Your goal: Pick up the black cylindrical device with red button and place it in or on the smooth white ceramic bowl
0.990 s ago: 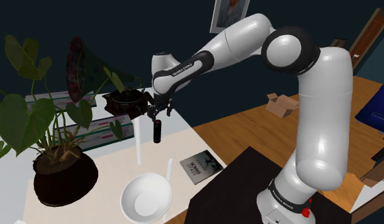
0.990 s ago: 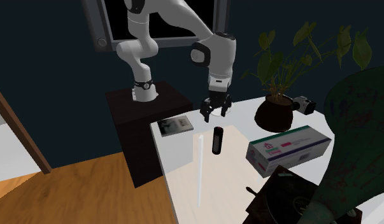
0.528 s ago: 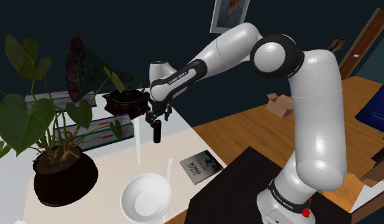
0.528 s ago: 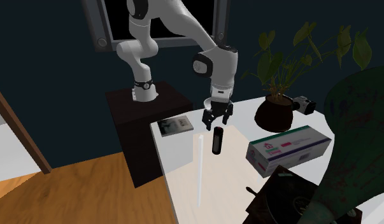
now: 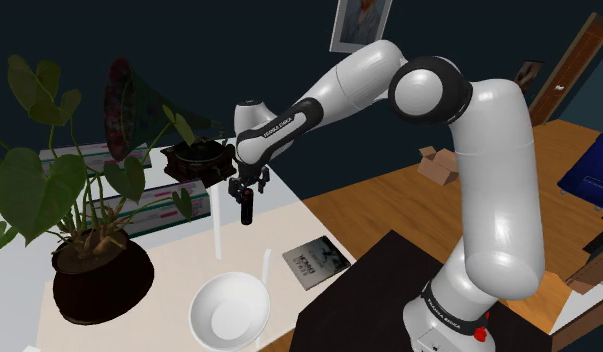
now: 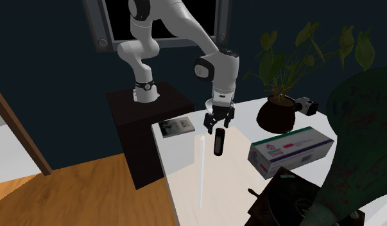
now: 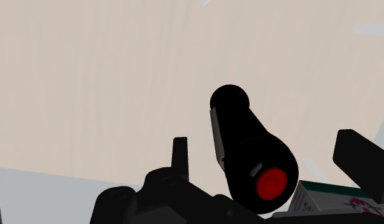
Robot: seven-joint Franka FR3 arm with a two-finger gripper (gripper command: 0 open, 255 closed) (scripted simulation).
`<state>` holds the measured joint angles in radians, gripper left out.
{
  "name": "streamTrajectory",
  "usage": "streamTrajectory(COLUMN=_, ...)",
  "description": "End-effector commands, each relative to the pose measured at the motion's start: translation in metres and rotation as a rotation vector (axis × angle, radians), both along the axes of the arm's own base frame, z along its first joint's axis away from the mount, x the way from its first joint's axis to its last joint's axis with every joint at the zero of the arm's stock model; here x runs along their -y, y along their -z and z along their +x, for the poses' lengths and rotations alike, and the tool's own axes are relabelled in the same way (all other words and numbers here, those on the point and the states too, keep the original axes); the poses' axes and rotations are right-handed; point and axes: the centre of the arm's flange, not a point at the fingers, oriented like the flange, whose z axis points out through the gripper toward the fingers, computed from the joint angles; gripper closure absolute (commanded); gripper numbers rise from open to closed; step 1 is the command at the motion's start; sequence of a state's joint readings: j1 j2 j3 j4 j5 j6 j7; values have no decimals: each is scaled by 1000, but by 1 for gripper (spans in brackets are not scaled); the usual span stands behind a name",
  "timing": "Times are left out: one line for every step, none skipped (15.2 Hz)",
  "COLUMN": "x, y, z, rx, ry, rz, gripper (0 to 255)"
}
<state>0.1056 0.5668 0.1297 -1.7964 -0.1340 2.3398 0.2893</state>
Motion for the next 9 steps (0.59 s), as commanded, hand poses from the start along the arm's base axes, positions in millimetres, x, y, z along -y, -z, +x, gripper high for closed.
streamTrajectory(x=0, y=0, z=0, rx=0, ry=0, rz=0, gripper=0)
streamTrajectory(x=0, y=0, z=0, rx=0, ry=0, rz=0, gripper=255)
streamTrajectory(x=0, y=0, z=0, rx=0, ry=0, rz=0, gripper=255)
streamTrajectory(x=0, y=0, z=0, rx=0, ry=0, rz=0, gripper=255)
streamTrajectory(x=0, y=0, z=0, rx=0, ry=0, rz=0, gripper=255)
streamTrajectory(x=0, y=0, z=0, rx=0, ry=0, rz=0, gripper=255)
streamTrajectory(x=0, y=0, z=0, rx=0, ry=0, rz=0, gripper=255)
streamTrajectory(x=0, y=0, z=0, rx=0, ry=0, rz=0, gripper=255)
streamTrajectory(x=0, y=0, z=0, rx=0, ry=0, rz=0, gripper=255)
